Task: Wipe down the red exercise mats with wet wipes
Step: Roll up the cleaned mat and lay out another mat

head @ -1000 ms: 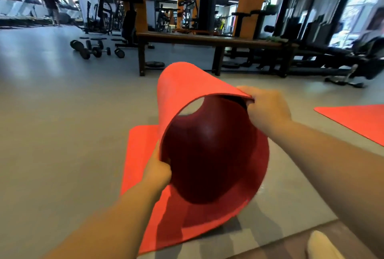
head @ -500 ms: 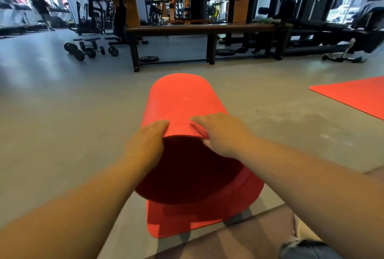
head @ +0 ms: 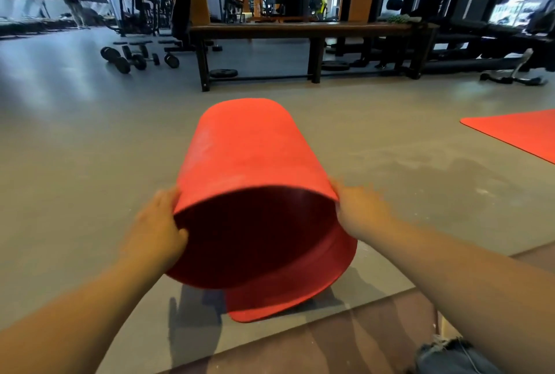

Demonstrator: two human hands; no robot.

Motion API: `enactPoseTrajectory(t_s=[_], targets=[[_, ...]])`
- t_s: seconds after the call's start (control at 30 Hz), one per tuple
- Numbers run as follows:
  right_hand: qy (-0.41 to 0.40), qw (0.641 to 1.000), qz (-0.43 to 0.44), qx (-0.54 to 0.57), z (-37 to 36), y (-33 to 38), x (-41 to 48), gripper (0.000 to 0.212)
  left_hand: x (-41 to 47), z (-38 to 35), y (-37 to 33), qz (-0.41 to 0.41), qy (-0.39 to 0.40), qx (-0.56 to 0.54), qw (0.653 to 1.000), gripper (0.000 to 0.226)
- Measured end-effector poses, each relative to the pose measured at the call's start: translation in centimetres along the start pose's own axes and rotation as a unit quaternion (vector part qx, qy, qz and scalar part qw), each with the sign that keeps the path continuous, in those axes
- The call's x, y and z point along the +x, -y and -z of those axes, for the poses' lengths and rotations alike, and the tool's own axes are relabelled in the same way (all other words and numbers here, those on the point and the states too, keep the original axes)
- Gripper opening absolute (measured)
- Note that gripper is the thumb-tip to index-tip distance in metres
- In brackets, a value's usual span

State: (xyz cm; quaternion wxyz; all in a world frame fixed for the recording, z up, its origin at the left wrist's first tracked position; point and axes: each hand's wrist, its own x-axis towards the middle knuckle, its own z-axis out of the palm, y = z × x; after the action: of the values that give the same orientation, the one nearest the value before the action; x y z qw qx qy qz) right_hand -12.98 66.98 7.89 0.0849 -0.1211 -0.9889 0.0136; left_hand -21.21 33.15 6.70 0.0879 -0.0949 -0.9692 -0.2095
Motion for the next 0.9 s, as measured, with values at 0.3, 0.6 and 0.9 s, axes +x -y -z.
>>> enactPoseTrajectory(t_s=[0.3, 0.6, 0.9], targets=[[-0.162, 0.965, 0.207, 0.012, 5.8, 11.6, 1.7, 0.055, 2.9, 6.8, -6.6, -0.221, -0.128, 0.086, 0.963, 0.066], [0.032, 0.977, 0.189, 0.096, 1.0, 17.5, -3.0, 0.083, 1.8, 11.3, 11.6, 0.011, -0.065, 0.125, 0.99, 0.066], [-0.037, 0.979, 0.2, 0.0, 2.9, 26.1, -0.8, 0.07, -0.8, 11.6, 19.3, 0.064, -0.039, 0.06, 0.995, 0.074]])
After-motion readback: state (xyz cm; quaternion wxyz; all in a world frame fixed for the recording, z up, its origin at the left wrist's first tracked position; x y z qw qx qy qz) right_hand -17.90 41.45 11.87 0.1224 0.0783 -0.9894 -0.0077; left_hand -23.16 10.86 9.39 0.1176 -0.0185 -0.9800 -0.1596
